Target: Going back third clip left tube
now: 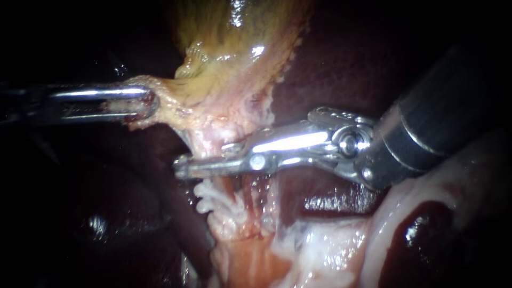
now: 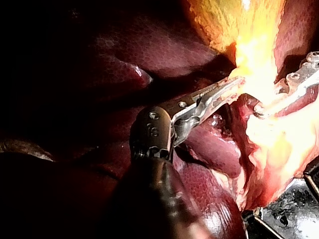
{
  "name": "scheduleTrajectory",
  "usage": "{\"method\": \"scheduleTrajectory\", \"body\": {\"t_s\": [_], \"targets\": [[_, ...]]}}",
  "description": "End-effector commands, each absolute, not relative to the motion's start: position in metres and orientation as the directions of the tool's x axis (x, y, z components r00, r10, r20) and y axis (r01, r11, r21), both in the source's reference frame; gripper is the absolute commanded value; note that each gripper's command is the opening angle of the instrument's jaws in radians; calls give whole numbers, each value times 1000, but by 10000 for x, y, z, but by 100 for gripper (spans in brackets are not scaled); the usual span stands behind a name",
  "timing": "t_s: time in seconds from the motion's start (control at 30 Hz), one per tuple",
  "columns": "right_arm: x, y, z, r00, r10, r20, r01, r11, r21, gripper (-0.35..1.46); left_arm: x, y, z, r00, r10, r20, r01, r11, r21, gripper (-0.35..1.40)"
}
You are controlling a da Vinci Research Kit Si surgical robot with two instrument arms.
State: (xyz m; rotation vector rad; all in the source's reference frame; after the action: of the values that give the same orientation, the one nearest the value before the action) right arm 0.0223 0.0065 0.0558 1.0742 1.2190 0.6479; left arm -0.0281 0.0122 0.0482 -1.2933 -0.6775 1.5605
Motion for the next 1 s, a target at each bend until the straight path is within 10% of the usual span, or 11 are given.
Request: {"method": "scheduleTrajectory", "body": {"t_s": [0.03, 0.47, 0.63, 1.0], "targets": [[223, 65, 558, 266, 869, -418, 138, 395, 908, -35, -281, 122, 482, 26, 911, -412, -321, -382, -866, -35], [224, 64, 557, 280, 864, -418, 161, 388, 908, -35, -281, 122, 482, 26, 911, -412, -321, -382, -867, -35], [232, 60, 554, 277, 848, -451, 168, 420, 892, 35, -281, 121, 482, 26, 911, -412, -321, -383, -867, -35], [247, 55, 563, 255, 800, -543, 165, 517, 840, 49, -282, 121, 483, 25, 911, -412, -320, -383, -866, -35]]}}
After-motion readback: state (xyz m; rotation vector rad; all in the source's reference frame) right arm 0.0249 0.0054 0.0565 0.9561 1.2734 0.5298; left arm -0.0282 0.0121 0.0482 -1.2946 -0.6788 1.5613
